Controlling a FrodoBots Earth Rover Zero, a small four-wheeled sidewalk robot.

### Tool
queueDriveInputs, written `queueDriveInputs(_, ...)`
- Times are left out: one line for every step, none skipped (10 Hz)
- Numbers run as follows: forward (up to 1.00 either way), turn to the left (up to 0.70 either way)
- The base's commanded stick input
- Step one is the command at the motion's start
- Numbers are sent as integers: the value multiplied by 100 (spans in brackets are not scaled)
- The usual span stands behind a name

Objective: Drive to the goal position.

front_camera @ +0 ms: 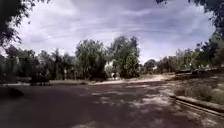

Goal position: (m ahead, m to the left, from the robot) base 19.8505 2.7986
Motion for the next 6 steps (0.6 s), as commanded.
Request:
queueDriveInputs(70, -1)
queueDriveInputs(70, -1)
queueDriveInputs(70, -1)
queueDriveInputs(70, -1)
queueDriveInputs(70, -1)
queueDriveInputs(70, -1)
